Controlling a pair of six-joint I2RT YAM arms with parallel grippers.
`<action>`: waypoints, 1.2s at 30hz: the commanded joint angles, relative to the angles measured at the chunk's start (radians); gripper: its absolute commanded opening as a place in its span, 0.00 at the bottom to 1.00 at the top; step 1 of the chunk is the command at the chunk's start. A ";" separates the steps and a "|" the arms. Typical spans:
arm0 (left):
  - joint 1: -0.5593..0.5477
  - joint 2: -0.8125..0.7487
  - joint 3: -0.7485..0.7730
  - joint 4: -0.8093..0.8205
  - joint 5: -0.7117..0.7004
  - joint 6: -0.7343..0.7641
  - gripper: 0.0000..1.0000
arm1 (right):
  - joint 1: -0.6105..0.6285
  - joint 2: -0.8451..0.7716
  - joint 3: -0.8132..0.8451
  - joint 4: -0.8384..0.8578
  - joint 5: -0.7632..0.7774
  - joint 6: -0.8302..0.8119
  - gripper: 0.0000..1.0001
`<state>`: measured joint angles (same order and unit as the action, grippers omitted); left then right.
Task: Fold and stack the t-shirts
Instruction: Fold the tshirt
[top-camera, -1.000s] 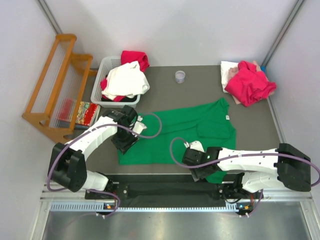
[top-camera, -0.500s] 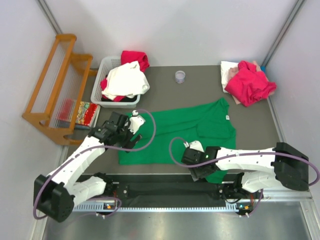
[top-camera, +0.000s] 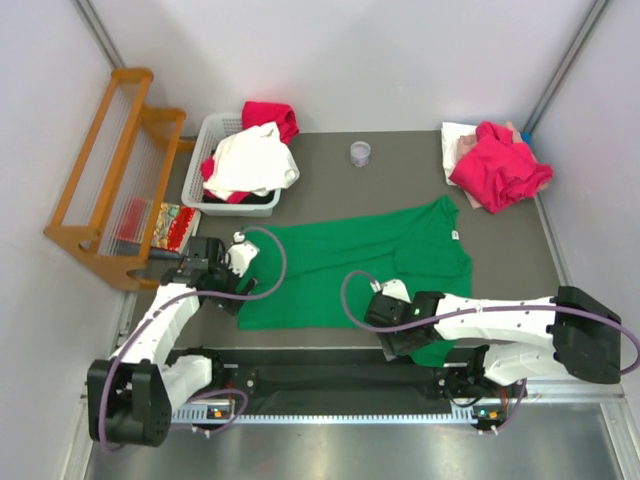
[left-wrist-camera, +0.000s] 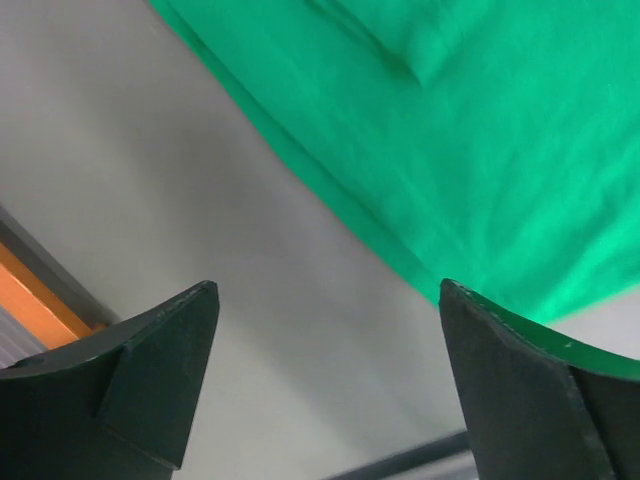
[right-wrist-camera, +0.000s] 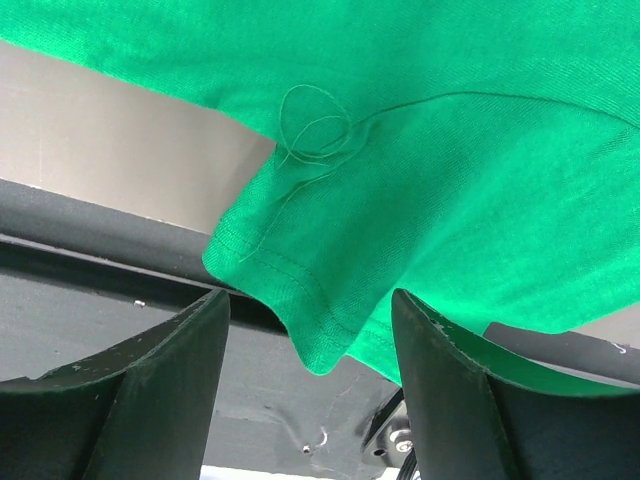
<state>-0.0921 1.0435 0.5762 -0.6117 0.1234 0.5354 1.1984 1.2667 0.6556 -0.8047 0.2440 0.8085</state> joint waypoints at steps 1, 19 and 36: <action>0.037 -0.062 -0.004 -0.083 0.106 0.138 0.89 | -0.020 -0.015 0.032 -0.001 0.029 0.003 0.66; -0.003 -0.230 -0.021 -0.313 0.271 0.368 0.59 | -0.054 -0.007 0.036 0.018 0.023 -0.017 0.69; -0.012 0.009 0.077 -0.483 0.344 0.511 0.53 | -0.089 -0.009 0.030 0.021 0.012 -0.032 0.70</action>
<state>-0.1001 1.0500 0.6098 -1.0122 0.4644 0.9779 1.1221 1.2728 0.6563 -0.8028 0.2459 0.7837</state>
